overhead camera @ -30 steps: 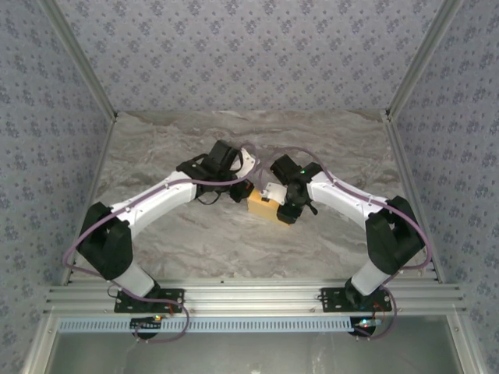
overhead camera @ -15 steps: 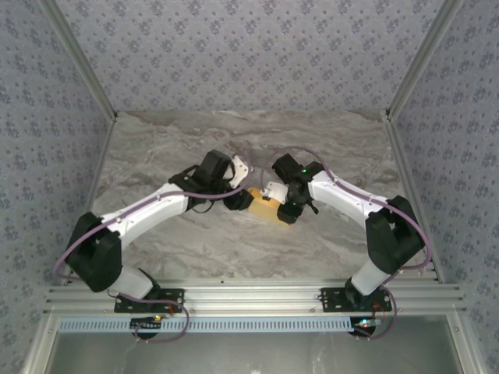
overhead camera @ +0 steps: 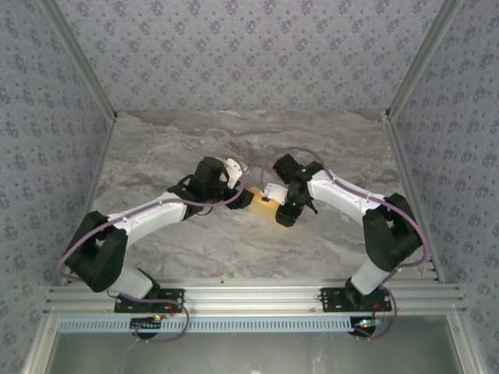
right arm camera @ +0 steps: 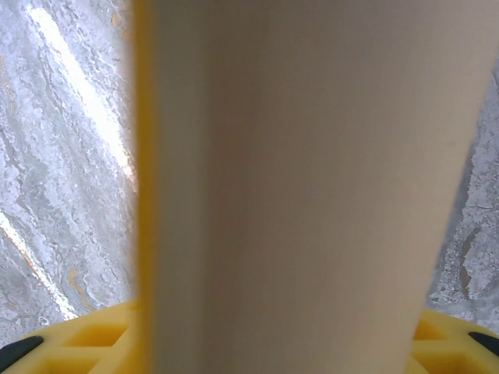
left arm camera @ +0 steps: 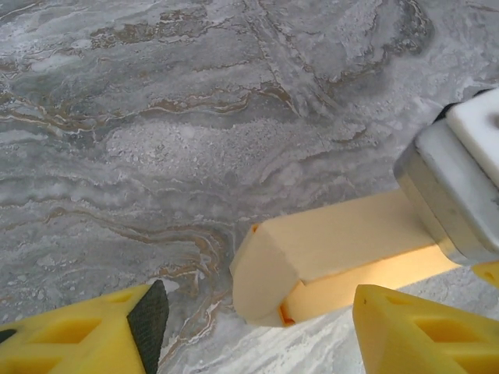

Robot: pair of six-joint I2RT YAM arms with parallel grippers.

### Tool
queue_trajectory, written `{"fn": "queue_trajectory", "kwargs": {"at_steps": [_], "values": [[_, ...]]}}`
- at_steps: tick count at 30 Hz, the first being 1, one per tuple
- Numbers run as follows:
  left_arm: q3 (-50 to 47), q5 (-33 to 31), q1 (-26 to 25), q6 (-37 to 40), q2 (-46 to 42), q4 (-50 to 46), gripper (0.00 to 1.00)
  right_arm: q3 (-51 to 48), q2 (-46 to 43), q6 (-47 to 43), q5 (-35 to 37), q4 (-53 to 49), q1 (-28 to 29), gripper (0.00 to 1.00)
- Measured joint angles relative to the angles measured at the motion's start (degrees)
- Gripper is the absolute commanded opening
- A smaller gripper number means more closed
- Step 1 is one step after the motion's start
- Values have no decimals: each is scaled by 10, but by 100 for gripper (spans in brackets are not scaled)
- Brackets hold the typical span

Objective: Fold the paper box

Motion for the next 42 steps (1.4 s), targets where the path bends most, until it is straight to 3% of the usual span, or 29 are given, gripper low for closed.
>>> {"fn": "queue_trajectory", "kwargs": {"at_steps": [13,21,29,35,42], "values": [[4,25,19,-2,18,15,69,0,0,-10,-33,-12,-24,62],[4,39,27,-6,26,27,65,0,-14,-11,-52,-13,-31,63],[22,53,27,-1,69,32,50,1,-16,-11,-65,-13,-37,63],[52,53,26,11,89,22,19,1,-16,-15,-65,-15,-37,59],[84,49,21,31,89,-40,5,1,-16,-20,-59,-16,-32,58]]}}
